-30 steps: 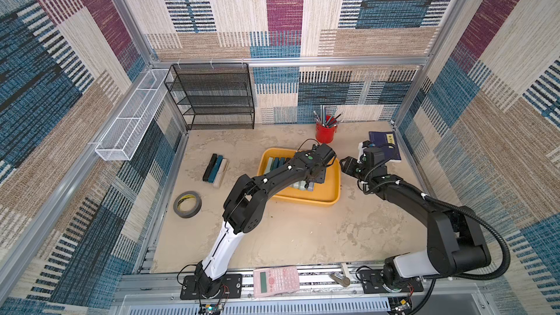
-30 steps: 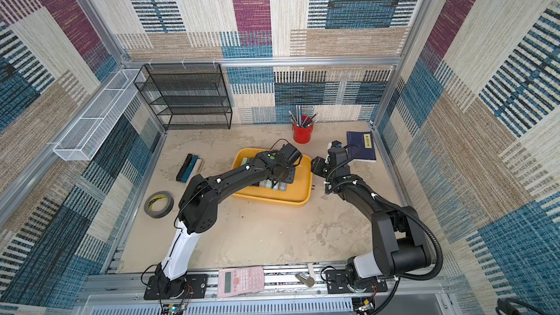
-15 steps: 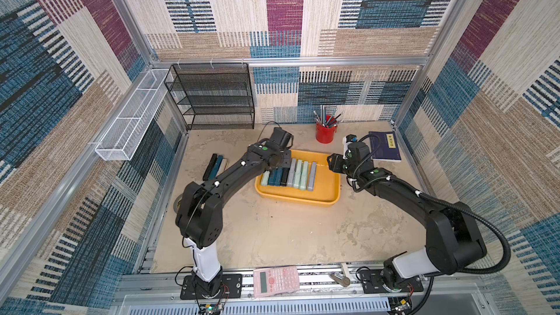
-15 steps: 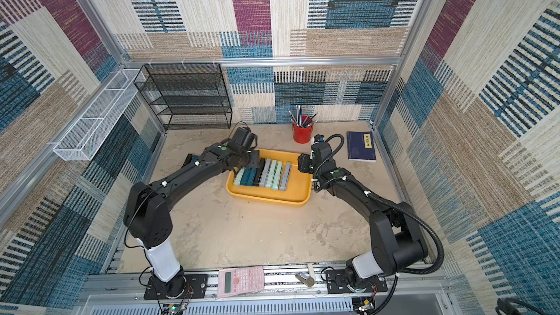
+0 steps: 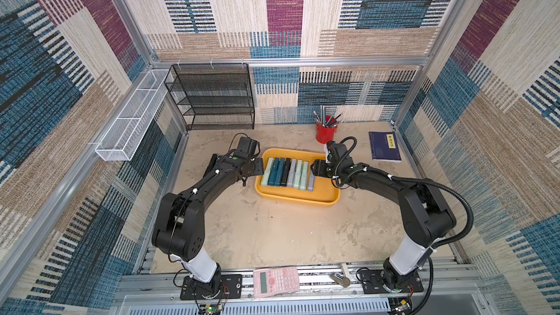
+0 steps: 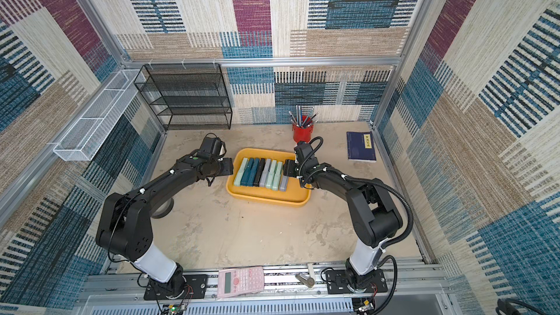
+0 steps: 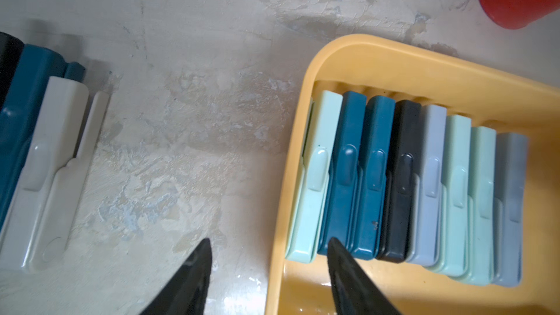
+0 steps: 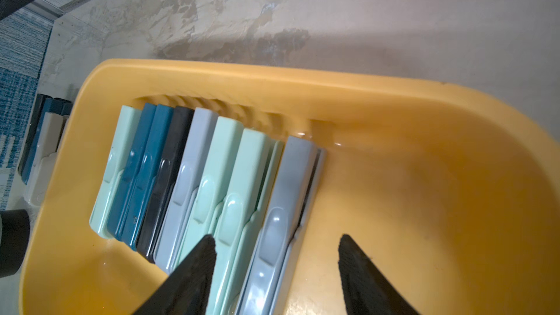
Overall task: Put the pruning pliers into the storage box
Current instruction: Place the pruning pliers in the storage box.
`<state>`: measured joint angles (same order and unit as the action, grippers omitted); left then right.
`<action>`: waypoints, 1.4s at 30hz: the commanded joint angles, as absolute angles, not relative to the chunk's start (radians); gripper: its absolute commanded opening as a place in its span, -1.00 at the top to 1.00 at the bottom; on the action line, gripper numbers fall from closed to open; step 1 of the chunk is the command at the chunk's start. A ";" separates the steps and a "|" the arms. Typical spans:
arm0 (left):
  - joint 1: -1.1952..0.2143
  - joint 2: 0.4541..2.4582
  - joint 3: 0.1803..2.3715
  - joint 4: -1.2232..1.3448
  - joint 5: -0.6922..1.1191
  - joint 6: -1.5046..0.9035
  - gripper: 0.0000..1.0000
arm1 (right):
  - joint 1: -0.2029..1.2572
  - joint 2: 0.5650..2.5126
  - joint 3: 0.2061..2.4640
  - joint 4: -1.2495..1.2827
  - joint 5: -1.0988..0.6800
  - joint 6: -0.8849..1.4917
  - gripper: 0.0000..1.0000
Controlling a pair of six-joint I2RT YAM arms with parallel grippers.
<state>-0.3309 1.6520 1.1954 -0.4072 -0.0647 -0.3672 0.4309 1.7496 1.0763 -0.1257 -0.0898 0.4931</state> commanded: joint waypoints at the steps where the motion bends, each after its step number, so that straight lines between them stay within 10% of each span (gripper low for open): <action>1: -0.322 1.665 1.178 -0.338 0.019 -0.355 -0.24 | 0.434 1.786 1.092 -0.127 -0.125 0.533 -0.31; 42: -0.271 1.672 1.202 -0.431 0.040 -0.311 -0.14 | 0.401 1.783 1.106 -0.081 -0.191 0.561 -0.27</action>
<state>-0.2928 1.6997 1.1946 -0.3740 0.1055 -0.3519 0.4213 1.8145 1.1027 -0.0742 -0.2489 0.5980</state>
